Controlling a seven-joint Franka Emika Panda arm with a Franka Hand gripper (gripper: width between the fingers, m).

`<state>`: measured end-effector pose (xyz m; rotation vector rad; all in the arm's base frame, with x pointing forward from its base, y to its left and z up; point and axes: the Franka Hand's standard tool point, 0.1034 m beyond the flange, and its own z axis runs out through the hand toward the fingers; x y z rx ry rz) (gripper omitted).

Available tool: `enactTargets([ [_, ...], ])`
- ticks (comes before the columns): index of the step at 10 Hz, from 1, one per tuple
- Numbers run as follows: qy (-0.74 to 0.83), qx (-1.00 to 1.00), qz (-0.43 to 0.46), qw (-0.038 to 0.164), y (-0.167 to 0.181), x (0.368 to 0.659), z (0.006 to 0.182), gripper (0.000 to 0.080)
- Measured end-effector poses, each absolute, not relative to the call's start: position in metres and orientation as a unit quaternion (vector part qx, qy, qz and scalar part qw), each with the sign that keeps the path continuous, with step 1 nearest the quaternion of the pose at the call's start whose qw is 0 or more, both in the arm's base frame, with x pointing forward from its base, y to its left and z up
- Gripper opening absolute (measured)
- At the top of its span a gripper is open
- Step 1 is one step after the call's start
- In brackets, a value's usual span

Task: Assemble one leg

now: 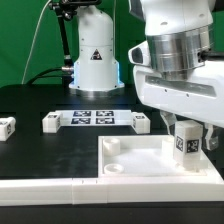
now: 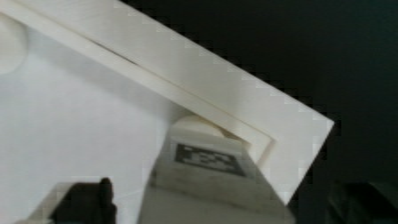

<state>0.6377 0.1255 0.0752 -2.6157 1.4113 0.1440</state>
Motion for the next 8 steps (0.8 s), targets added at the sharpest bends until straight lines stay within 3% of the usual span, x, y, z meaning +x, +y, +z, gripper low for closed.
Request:
enactTargets([
  [3, 0.289, -0.954, 0.029, 0.078, 0.1247, 0.6388, 0.0766, 0.0643],
  [5, 0.142, -0.988, 0.017, 0.055, 0.124, 0.6386, 0.0792, 0.0649],
  [8, -0.016, -0.999, 0.0, 0.04, 0.1216, 0.6382, 0.0804, 0.0649],
])
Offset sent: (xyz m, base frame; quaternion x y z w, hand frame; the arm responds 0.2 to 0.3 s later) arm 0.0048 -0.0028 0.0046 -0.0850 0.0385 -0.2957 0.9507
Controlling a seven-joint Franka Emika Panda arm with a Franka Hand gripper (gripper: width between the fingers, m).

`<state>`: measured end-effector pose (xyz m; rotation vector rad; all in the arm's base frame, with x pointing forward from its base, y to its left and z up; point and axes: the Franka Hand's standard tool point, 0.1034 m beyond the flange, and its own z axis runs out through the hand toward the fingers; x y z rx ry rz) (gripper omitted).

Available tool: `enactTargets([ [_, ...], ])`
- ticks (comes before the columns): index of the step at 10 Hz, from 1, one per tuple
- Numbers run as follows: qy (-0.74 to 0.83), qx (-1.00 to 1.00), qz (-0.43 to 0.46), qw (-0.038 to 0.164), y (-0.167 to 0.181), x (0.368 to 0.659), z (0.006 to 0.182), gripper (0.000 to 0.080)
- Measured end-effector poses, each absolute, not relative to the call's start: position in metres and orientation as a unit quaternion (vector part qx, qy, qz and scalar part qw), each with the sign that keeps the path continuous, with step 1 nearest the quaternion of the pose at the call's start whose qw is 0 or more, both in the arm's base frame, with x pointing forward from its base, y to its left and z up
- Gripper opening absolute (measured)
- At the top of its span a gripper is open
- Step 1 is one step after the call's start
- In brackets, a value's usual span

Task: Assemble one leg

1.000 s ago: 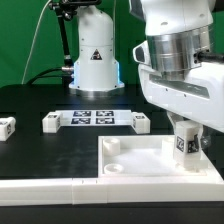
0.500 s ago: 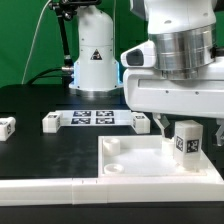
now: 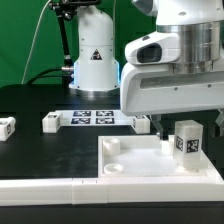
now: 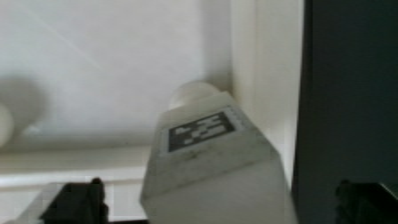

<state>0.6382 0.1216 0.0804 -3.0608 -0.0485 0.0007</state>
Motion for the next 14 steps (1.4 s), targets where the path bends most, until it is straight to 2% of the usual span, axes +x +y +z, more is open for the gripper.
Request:
enactTargets([
  [3, -0.09, -0.995, -0.001, 0.04, 0.115, 0.6385, 0.0785, 0.0649],
  [4, -0.089, -0.995, -0.001, 0.04, 0.1151, 0.6384, 0.0783, 0.0563],
  [5, -0.089, -0.995, -0.001, 0.04, 0.115, 0.6383, 0.078, 0.0563],
  [7, -0.089, -0.995, -0.001, 0.04, 0.1151, 0.6382, 0.0776, 0.0289],
  [11, -0.072, -0.997, 0.0, 0.042, 0.1155, 0.6381, 0.0774, 0.029],
  [14, 0.15, -0.987, 0.012, 0.056, 0.1149, 0.6381, 0.0762, 0.029],
])
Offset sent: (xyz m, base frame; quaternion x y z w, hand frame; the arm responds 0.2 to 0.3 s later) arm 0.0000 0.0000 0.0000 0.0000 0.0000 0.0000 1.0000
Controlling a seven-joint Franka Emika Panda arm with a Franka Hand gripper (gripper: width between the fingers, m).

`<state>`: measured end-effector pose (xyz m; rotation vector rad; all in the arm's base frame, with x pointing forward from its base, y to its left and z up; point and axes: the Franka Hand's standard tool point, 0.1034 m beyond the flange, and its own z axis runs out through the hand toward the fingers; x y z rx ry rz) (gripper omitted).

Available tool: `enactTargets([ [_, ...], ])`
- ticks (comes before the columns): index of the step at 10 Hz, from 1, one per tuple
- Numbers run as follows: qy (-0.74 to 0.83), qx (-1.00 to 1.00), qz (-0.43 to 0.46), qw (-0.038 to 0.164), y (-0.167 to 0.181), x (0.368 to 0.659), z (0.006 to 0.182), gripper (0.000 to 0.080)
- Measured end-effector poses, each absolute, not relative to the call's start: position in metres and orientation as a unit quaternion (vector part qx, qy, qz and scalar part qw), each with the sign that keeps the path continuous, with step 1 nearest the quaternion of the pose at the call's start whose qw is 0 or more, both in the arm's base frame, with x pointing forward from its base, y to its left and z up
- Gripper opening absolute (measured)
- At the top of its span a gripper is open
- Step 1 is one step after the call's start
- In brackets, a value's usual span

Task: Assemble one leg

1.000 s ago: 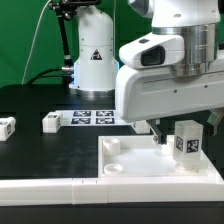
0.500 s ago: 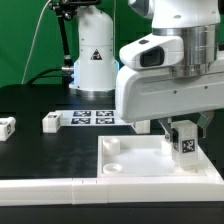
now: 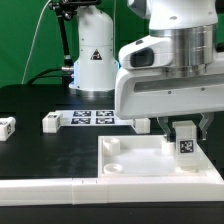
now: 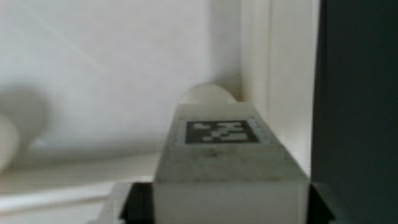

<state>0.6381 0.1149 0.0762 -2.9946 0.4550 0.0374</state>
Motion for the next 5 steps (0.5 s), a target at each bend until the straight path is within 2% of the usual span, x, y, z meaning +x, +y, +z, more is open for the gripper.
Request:
enactTargets([
  [2, 0.276, -0.96, 0.02, 0.052, 0.1155, 0.6377, 0.076, 0.029],
  [3, 0.349, -0.935, 0.028, 0.061, 0.1137, 0.6379, 0.0756, 0.029],
  [5, 0.463, -0.883, 0.038, 0.061, 0.1132, 0.6378, 0.0751, 0.029],
])
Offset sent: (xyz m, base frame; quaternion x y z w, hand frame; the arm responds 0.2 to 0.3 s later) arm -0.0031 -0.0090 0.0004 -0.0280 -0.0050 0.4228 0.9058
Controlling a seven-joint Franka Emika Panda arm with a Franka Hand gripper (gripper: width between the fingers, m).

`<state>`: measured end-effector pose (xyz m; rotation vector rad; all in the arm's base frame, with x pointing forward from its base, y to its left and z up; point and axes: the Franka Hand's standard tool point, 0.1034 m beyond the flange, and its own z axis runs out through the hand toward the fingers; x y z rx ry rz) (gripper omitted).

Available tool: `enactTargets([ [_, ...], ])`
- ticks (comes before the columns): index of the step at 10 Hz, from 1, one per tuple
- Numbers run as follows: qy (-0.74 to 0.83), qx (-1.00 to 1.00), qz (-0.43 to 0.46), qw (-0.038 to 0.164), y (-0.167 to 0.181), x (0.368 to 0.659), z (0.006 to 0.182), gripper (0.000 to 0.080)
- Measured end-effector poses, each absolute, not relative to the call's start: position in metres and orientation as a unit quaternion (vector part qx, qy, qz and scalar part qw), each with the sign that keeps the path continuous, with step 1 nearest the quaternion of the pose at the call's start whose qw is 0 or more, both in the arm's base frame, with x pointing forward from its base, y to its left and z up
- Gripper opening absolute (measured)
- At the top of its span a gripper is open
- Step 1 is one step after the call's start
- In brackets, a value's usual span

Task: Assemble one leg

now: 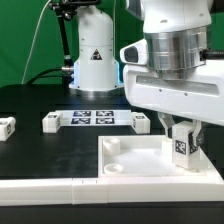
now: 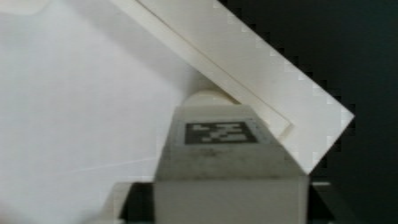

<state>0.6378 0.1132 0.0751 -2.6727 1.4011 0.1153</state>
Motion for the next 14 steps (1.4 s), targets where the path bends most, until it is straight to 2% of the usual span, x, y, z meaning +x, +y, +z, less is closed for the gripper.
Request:
enactTargets([
  [3, 0.574, -0.815, 0.052, 0.062, 0.1125, 0.6382, 0.0753, 0.029],
  [5, 0.589, -0.804, 0.053, 0.06, 0.113, 0.6381, 0.0751, 0.029],
  [6, 0.587, -0.806, 0.053, 0.061, 0.1134, 0.638, 0.0751, 0.0406],
  [7, 0.565, -0.821, 0.053, 0.061, 0.1136, 0.6374, 0.0751, 0.0406],
  [8, 0.535, -0.841, 0.054, 0.062, 0.1146, 0.637, 0.0755, 0.0542],
  [9, 0.524, -0.848, 0.053, 0.063, 0.1169, 0.6365, 0.0753, 0.0628],
  [11, 0.417, -0.906, 0.064, 0.044, 0.1213, 0.6302, 0.0737, 0.0643],
  [12, 0.362, -0.929, 0.056, 0.051, 0.1188, 0.6331, 0.0718, 0.0648],
  [14, 0.249, -0.967, 0.045, 0.037, 0.12, 0.6321, 0.0713, 0.0649],
])
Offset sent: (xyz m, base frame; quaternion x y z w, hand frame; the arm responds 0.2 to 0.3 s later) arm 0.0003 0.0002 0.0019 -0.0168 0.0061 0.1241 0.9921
